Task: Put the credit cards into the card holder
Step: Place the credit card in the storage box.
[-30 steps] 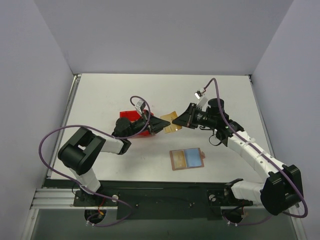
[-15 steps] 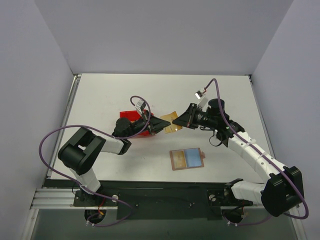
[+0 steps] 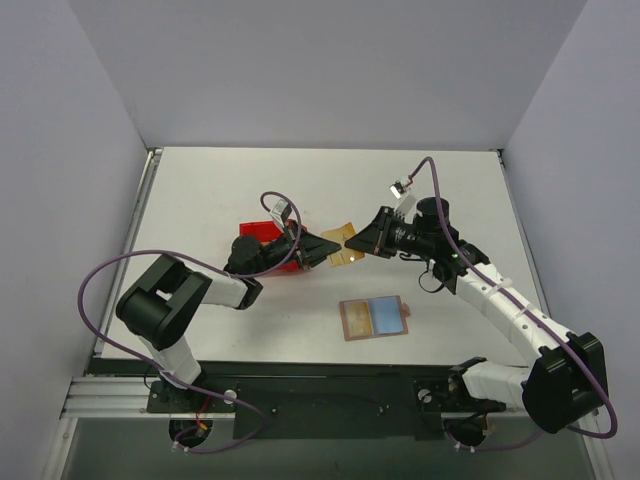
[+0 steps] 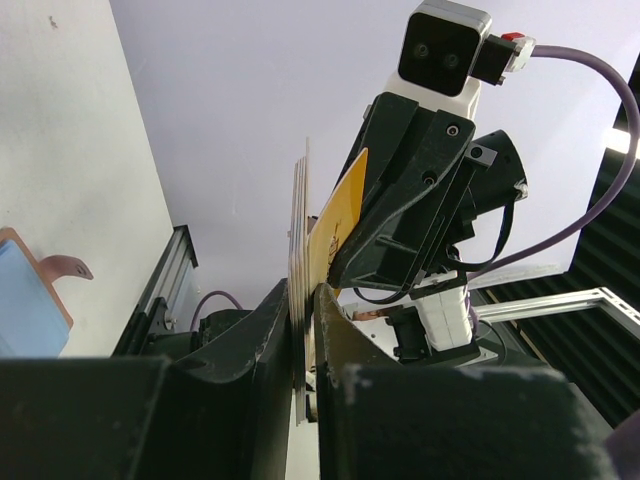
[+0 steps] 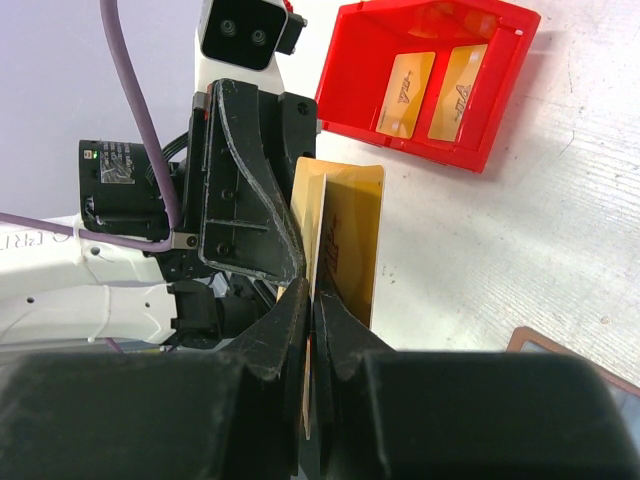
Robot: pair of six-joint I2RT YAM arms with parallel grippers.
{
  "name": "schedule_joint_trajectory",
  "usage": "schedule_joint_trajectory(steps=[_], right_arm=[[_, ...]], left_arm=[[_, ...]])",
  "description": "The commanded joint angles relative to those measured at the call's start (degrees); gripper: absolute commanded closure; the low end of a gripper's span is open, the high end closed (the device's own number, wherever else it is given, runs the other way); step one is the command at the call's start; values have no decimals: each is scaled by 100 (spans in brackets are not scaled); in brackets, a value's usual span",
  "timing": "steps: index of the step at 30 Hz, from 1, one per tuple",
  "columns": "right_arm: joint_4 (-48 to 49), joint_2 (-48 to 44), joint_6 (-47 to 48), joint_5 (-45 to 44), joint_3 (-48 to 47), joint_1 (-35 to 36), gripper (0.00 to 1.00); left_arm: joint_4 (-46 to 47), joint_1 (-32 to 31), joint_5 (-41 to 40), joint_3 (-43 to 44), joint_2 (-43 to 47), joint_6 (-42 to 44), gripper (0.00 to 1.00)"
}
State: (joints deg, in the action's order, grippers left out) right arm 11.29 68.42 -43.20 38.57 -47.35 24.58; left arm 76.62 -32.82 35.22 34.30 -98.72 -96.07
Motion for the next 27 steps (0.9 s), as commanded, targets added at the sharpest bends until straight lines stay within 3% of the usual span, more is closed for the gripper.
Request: schedule_joint_trajectory(steps=[1, 27], right_arm=[[330, -119, 84, 178, 7, 21, 100], [348, -303, 66, 63, 112, -32, 100]], left_arm=[[1364, 39, -68, 103, -77, -34, 81], [1364, 39, -68, 76, -86, -43, 72]])
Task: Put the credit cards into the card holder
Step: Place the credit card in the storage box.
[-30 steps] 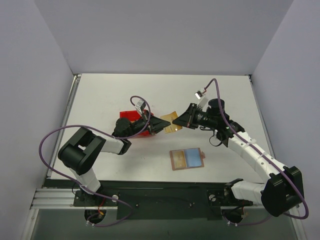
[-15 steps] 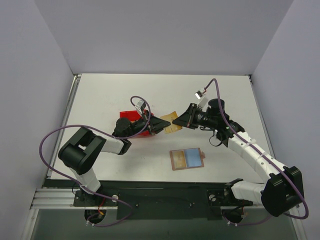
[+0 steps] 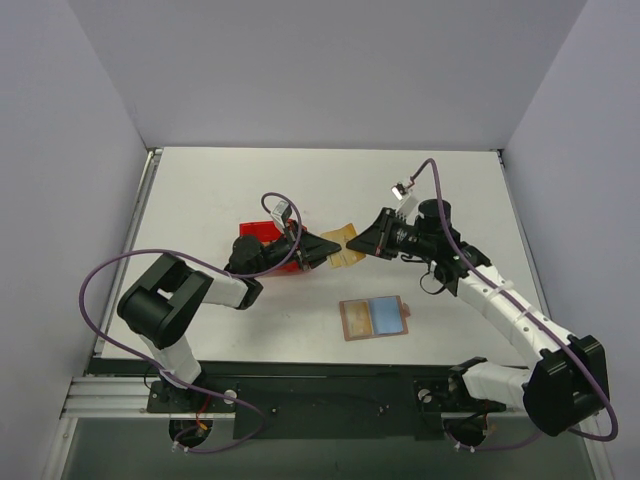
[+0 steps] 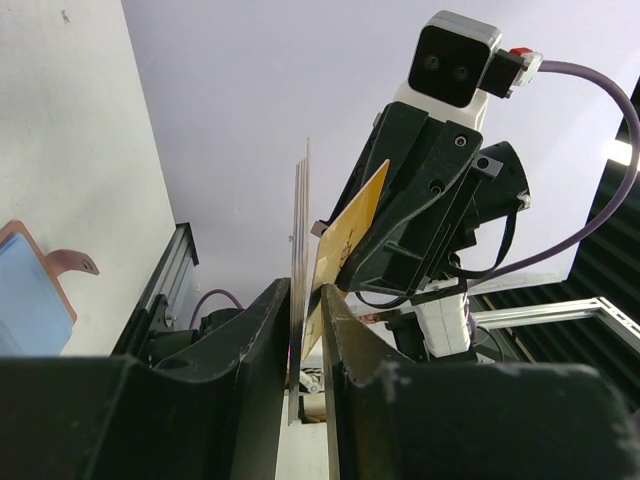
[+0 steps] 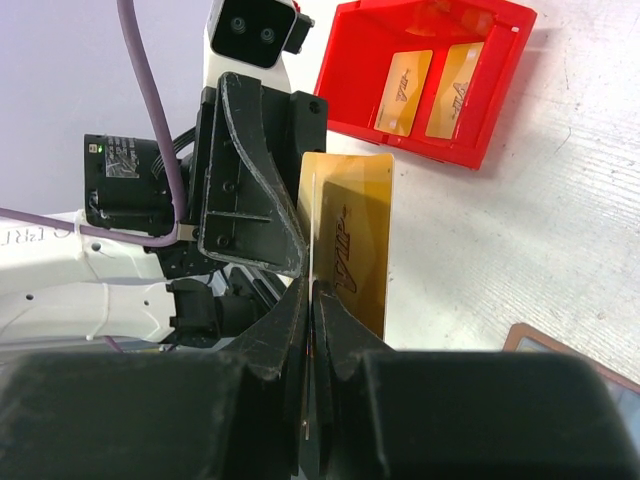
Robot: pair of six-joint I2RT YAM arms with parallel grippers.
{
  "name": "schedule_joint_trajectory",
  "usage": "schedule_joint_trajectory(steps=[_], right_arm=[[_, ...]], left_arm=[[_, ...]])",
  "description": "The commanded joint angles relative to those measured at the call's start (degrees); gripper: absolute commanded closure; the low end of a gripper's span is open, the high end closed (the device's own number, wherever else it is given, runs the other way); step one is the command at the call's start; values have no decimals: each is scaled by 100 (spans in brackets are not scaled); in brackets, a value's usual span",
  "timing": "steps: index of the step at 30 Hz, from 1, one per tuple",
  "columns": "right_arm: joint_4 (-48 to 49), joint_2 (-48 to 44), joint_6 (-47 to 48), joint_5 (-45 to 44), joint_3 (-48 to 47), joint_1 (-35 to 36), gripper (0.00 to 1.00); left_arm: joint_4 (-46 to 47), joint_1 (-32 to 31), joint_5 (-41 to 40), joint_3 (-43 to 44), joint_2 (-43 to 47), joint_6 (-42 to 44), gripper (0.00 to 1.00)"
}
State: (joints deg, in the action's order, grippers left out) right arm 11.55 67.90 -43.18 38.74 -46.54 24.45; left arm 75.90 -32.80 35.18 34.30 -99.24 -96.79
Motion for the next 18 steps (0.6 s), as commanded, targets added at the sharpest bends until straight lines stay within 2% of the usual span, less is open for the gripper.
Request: schedule_joint_trajectory(steps=[1, 18], right_arm=[[330, -268, 64, 28, 40, -28, 100], [453, -514, -33, -139, 181, -159, 100]], left_arm=[[1445, 36, -64, 76, -34, 29, 72], [1463, 36, -64, 85, -43, 11, 72]])
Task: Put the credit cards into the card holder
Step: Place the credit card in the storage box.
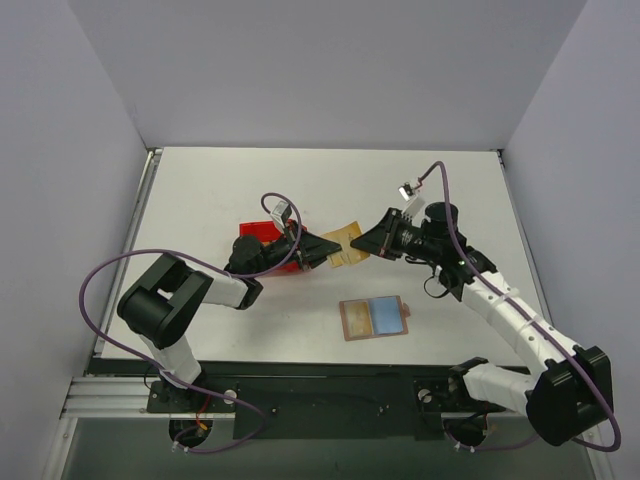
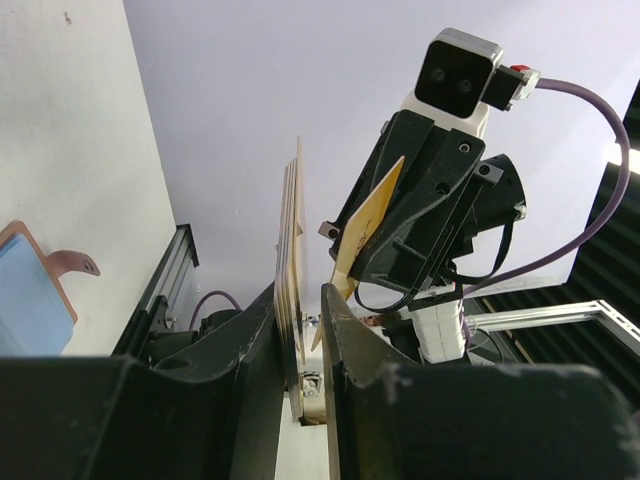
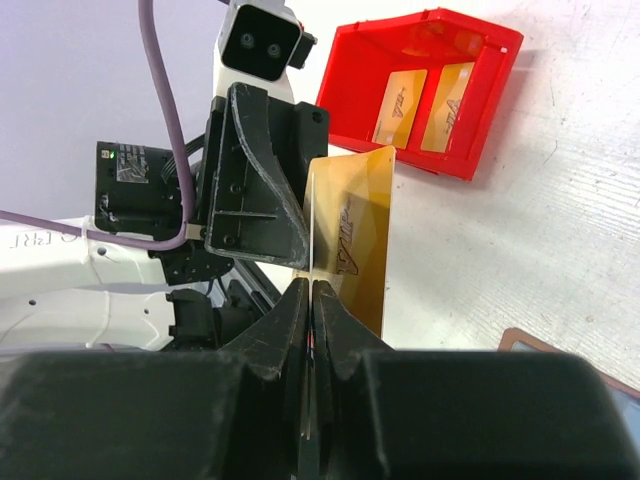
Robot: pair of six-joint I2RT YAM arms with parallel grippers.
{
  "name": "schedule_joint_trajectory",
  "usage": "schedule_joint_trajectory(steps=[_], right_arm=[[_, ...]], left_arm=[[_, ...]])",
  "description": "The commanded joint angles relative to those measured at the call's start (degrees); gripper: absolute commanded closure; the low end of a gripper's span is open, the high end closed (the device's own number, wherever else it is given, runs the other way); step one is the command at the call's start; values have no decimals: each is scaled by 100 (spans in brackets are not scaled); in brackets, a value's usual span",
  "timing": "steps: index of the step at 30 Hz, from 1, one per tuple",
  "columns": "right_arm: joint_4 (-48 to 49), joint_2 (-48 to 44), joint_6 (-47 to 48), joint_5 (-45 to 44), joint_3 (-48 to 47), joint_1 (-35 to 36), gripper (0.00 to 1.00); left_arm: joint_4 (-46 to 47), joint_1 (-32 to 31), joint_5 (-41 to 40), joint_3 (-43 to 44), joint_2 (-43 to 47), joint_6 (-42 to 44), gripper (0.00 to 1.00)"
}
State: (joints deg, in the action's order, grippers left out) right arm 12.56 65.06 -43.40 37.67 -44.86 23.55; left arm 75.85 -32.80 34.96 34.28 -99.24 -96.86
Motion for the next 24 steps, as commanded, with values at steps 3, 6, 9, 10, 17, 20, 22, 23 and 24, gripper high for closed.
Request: schedule_joint_trajectory(steps=[3, 6, 9, 10, 17, 20, 22, 23, 24], right_arm=[[379, -274, -37, -40, 56, -96, 100], [475, -353, -90, -76, 118, -140, 100], [546, -476, -108, -137, 188, -175, 100], [555, -546, -99, -181, 223, -184, 100], [713, -1064, -81, -348, 382, -281, 100], [678, -1363, 41, -549, 426, -298, 100], [555, -1504, 147, -690, 426, -307, 100], [494, -1531, 173, -726, 426, -307, 100], [467, -1566, 208, -752, 408, -307, 100]], left_arm=[[1467, 36, -42, 105, -60, 9, 72], [1467, 36, -42, 96, -60, 18, 79], [1494, 36, -59, 87, -69, 18, 87], [1502, 36, -59, 79, -69, 18, 90], [1424, 80, -68, 35, -52, 88, 100], [1195, 229, -24, 0, 71, 228, 100], [1002, 413, 37, -18, 185, 316, 100], [810, 475, 107, -44, 229, 360, 100], [686, 650, 168, -62, 378, 509, 100]])
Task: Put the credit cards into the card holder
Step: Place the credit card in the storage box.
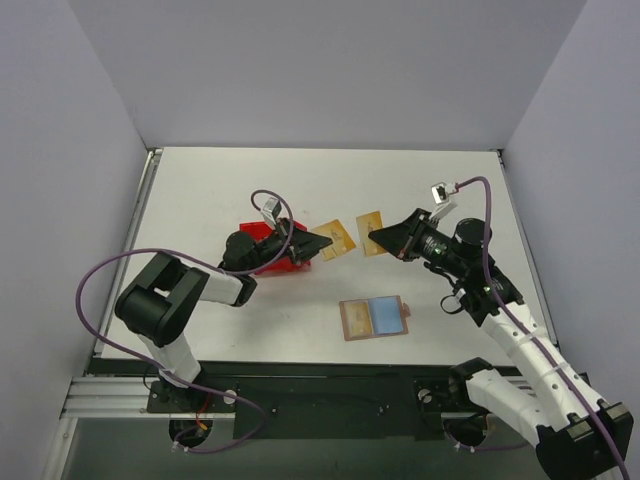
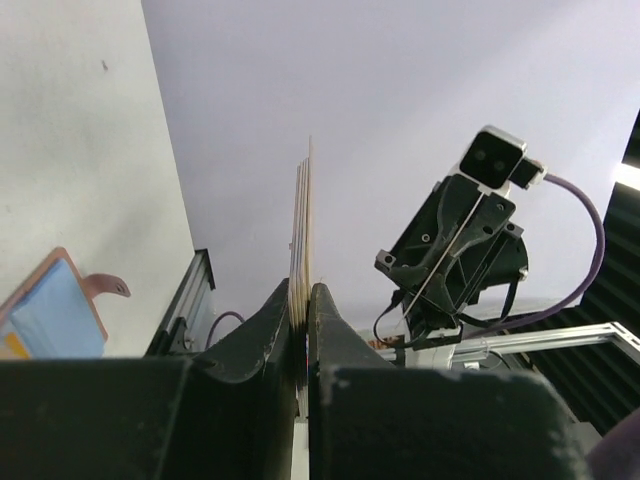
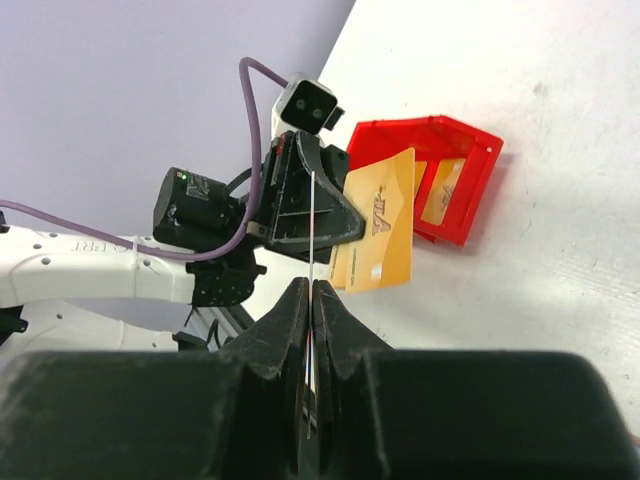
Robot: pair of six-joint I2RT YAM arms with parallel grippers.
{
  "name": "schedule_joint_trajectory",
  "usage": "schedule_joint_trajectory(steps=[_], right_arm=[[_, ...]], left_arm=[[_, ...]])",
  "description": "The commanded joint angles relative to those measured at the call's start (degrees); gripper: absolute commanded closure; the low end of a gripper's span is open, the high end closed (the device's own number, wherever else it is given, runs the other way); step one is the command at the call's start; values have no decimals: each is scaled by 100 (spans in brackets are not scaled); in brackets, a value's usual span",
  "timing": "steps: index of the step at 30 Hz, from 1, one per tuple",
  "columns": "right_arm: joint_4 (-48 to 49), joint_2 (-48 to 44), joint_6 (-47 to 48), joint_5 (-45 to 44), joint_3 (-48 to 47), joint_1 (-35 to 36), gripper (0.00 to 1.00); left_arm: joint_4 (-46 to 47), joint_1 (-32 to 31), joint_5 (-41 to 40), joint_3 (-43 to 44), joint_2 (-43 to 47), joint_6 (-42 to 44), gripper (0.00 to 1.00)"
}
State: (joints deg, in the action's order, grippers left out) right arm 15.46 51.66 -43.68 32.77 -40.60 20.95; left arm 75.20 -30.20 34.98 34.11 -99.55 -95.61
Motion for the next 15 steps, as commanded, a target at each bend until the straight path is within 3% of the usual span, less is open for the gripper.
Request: schedule_joint_trajectory(steps=[1, 4, 9, 12, 15], right_arm=[[107, -226, 255, -263, -27, -56, 100], [53, -183, 264, -254, -44, -56, 100], [1, -42, 264, -237, -53, -56, 100], [9, 2, 264, -210, -71, -74, 100], [27, 107, 255, -166, -80, -82, 100]], left_arm=[[342, 479, 193, -105, 497, 464, 100], [-1029, 971, 246, -203, 1172, 1296, 100], [-5583, 1297, -605, 419, 2525, 3737, 100], [-7041, 1297, -1316, 930, 2774, 4427, 100], [-7763, 1306, -1739, 1185, 2766, 5015, 100]])
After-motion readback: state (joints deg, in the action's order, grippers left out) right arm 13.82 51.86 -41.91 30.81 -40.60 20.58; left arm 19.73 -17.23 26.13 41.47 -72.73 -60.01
